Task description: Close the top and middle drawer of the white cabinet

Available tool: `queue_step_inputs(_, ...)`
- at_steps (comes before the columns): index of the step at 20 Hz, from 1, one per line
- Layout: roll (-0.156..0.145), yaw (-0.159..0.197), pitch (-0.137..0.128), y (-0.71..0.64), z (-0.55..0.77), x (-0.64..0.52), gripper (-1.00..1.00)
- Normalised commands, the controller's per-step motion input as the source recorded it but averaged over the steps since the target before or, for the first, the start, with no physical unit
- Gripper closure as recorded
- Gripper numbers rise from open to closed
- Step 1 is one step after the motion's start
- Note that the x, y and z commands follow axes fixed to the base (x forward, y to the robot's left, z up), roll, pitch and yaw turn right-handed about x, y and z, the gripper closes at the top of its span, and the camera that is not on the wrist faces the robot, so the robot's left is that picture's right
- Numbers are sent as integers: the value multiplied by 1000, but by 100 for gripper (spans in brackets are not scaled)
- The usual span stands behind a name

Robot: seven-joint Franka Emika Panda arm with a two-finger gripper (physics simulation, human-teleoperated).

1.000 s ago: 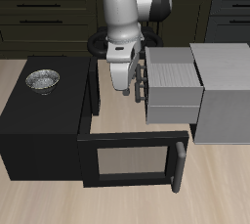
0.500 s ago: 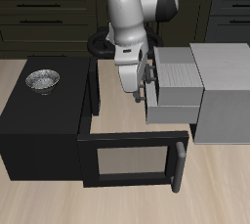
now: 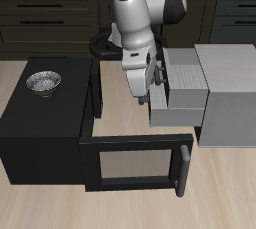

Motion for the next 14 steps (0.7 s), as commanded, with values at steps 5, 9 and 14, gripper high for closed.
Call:
queue_step_inputs(5, 31, -16, -18, 202, 29, -5, -100)
queue_step_inputs(9, 30, -20, -6, 224, -67, 23, -100)
queue_step_inputs(14, 16, 5, -8, 140, -42, 2, -100)
